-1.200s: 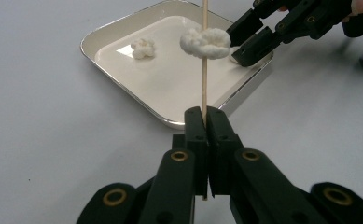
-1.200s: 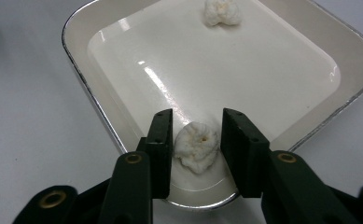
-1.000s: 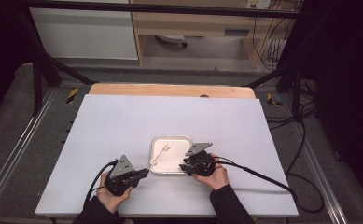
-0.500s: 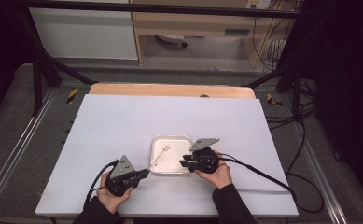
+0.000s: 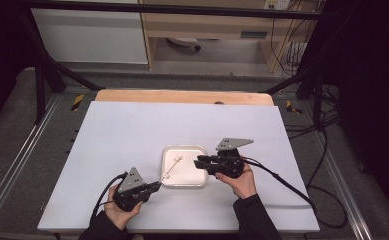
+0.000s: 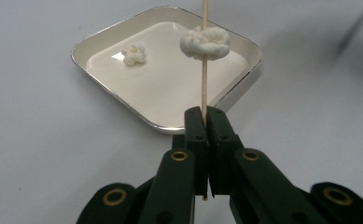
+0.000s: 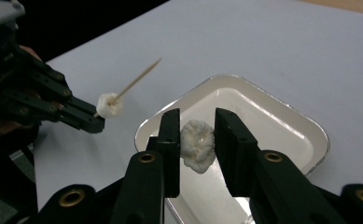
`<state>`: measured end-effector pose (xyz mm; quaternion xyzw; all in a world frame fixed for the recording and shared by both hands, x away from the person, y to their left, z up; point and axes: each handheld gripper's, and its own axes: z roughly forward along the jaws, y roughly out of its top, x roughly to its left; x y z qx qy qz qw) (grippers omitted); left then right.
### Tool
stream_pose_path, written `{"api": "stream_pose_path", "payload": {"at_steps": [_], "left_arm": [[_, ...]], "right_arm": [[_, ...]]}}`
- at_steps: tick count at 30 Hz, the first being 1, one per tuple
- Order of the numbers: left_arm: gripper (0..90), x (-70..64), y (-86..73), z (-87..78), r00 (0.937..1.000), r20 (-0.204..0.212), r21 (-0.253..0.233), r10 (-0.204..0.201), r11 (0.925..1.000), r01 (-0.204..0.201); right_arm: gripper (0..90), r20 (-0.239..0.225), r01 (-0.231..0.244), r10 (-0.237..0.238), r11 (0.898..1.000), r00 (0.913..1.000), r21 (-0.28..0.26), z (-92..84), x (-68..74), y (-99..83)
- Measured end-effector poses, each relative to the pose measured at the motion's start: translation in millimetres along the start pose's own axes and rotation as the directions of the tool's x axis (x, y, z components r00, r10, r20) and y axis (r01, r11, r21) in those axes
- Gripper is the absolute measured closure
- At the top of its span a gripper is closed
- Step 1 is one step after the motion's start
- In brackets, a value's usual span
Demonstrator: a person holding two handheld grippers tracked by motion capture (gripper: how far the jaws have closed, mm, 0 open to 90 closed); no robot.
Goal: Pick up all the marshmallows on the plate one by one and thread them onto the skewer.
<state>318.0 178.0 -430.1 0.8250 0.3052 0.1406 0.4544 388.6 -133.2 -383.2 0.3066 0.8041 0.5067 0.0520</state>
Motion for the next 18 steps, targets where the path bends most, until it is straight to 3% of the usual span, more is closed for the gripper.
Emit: {"api": "stream_pose_path", "payload": {"at_steps": [9,18], "left_arm": [[88.3,-0.4,1.0,1.0,0.9997,0.006,-0.016,0.022,0.9996,-0.022],[88.3,-3.5,1.1,0.7,0.9998,0.014,-0.008,0.017,0.9998,-0.017]], "right_arm": [[72.4,-0.092,-0.088,0.078,0.989,0.9927,-0.117,-9.4,-3.6,12.4],[72.4,-0.15,-0.146,0.125,0.98,0.9807,-0.133,3.9,-2.7,21.0]]}}
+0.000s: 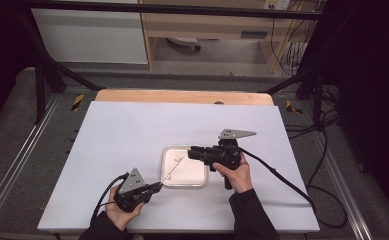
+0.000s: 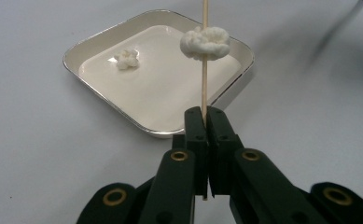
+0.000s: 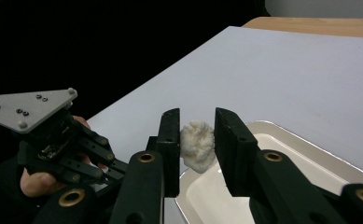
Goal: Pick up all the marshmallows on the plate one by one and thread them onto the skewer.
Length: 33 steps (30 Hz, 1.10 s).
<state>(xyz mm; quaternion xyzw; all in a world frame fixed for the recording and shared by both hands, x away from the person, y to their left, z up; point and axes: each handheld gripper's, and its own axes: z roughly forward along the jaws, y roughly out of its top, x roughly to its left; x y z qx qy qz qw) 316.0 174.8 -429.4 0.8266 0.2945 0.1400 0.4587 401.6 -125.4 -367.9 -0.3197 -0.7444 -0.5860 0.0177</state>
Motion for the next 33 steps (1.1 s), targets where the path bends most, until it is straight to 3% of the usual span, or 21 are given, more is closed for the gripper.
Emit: {"api": "stream_pose_path", "payload": {"at_steps": [7,33], "left_arm": [[88.4,-0.5,0.4,-0.4,1.0,0.001,-0.003,0.001,1.0,-0.001],[88.4,-1.2,-0.1,0.5,1.0,0.001,-0.001,0.002,1.0,-0.002]], "right_arm": [[72.4,-0.031,-0.022,0.022,1.0,0.9993,0.0,9.7,-0.5,1.7],[74.0,-0.07,-0.06,0.063,0.997,0.9956,0.041,27.7,-0.2,-14.9]]}}
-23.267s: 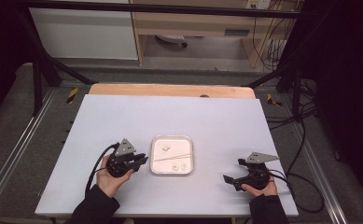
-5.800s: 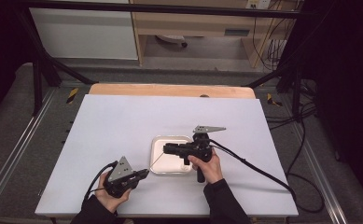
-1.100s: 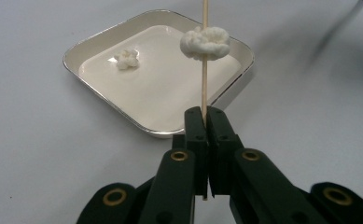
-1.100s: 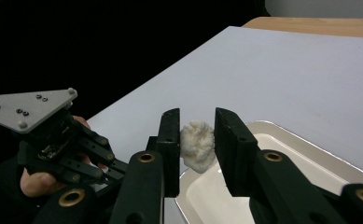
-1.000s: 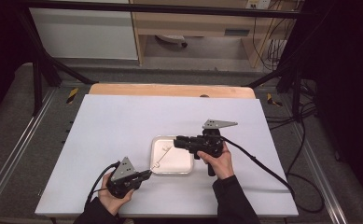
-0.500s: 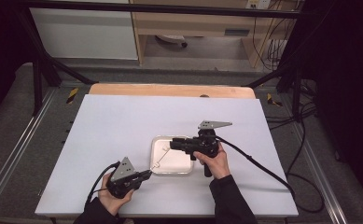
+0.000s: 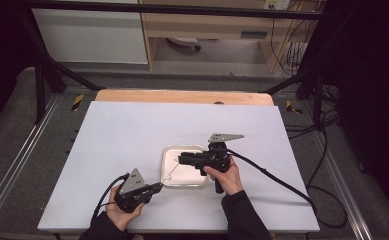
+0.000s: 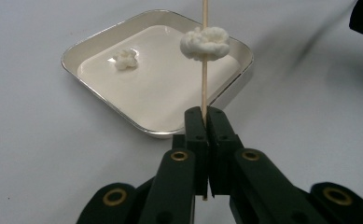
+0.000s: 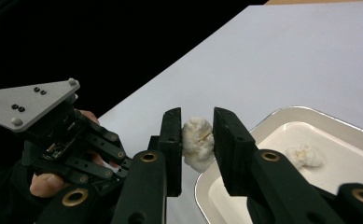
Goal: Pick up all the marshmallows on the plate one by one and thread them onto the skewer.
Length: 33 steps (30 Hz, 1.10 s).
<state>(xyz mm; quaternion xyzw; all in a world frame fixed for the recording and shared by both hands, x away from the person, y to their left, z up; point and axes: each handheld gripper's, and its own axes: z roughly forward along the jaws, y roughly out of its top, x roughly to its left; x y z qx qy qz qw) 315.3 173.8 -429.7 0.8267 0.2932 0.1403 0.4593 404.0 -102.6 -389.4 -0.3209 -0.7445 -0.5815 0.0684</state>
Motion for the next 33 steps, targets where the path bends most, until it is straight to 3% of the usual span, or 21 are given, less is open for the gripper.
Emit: {"api": "stream_pose_path", "payload": {"at_steps": [5,27,29,33], "left_arm": [[88.4,-0.1,-1.0,2.2,1.0,-0.004,0.018,0.001,0.9998,-0.001],[88.4,-3.1,1.2,6.1,1.0,0.002,0.014,0.003,0.9999,-0.003],[88.4,-3.0,1.3,5.6,1.0,0.0,0.014,0.003,0.9999,-0.003],[88.4,-1.6,0.8,3.9,1.0,-0.002,0.012,-0.001,0.9999,0.001]], "right_arm": [[74.0,-0.008,-0.006,0.006,1.0,1.0,0.014,6.6,0.7,-7.2],[73.2,-0.039,-0.019,0.021,0.998,0.999,0.06,18.8,3.9,-23.5],[69.2,-0.032,-0.014,0.016,0.998,0.9993,0.057,17.4,4.4,-22.4],[49.0,0.004,0.025,-0.026,0.998,0.9997,0.052,10.8,6.2,-18.1]]}}
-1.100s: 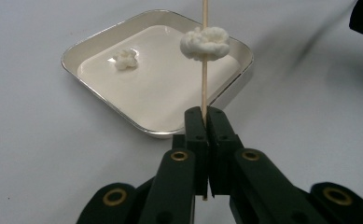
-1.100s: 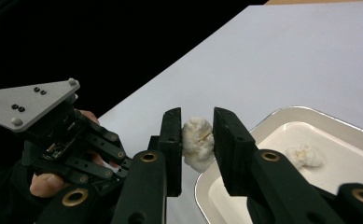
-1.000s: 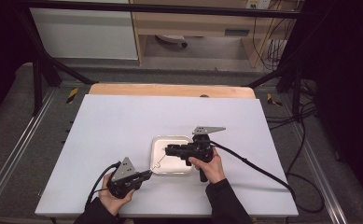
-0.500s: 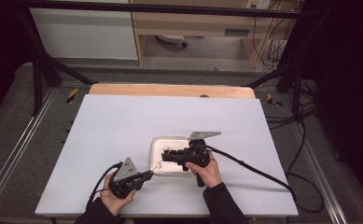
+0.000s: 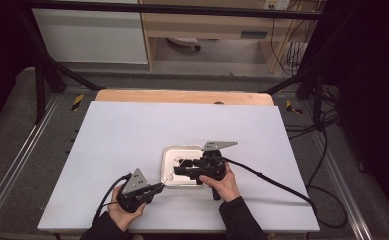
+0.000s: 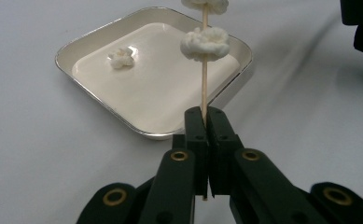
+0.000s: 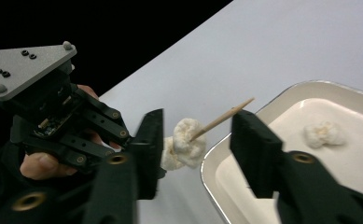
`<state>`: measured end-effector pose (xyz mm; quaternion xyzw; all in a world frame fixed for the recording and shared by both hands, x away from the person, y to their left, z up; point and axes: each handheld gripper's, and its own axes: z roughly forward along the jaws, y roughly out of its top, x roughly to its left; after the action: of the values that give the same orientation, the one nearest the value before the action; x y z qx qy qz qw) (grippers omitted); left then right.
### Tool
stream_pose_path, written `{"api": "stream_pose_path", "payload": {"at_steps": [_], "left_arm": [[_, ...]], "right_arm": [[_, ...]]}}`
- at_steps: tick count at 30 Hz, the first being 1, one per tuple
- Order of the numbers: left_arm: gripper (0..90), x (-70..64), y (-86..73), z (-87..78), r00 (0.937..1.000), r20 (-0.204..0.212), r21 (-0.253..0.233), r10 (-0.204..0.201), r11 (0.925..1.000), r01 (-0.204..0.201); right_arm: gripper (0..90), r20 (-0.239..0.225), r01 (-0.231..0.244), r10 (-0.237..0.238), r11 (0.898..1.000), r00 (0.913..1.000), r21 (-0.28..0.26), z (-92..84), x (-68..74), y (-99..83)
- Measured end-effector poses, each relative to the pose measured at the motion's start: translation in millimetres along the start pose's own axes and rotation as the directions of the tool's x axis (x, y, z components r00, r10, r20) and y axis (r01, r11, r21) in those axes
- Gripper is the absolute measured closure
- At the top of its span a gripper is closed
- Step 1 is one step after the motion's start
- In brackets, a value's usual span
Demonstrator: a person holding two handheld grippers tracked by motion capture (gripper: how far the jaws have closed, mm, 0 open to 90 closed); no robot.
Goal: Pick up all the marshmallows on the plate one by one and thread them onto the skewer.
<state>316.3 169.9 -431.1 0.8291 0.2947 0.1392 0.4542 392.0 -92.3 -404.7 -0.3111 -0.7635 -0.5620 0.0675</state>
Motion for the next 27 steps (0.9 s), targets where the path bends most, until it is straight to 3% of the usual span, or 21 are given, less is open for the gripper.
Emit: {"api": "stream_pose_path", "payload": {"at_steps": [4,11,15,25,26,27], "left_arm": [[88.4,1.5,-0.4,-1.2,1.0,-0.006,0.003,-0.005,1.0,0.005],[88.4,7.8,-0.8,-4.5,0.9999,-0.015,-0.01,0.005,0.9999,-0.005],[88.4,10.6,-1.8,-8.3,0.9997,-0.021,-0.007,-0.009,0.9999,0.009],[88.4,21.4,-4.7,-16.3,0.9991,-0.025,-0.017,-0.034,0.9993,0.034],[88.4,21.6,-5.5,-18.7,0.9972,-0.052,-0.001,-0.054,0.9986,0.054],[88.4,22.5,-5.7,-19.1,0.997,-0.053,0.0,-0.056,0.9984,0.056]], "right_arm": [[31.6,0.058,0.05,-0.051,0.999,0.997,0.014,-8.0,2.2,3.5],[15.3,0.156,0.121,-0.135,0.988,0.9784,0.099,-14.7,-0.3,3.4],[10.6,0.201,0.144,-0.169,0.981,0.965,0.133,-14.1,-1.7,1.5],[3.5,0.252,0.154,-0.193,0.974,0.9485,0.164,-10.3,-8.1,1.7],[2.7,0.258,0.157,-0.197,0.974,0.946,0.166,-9.4,-9.4,1.7],[2.6,0.265,0.153,-0.194,0.974,0.9444,0.169,-8.5,-10.2,1.7]]}}
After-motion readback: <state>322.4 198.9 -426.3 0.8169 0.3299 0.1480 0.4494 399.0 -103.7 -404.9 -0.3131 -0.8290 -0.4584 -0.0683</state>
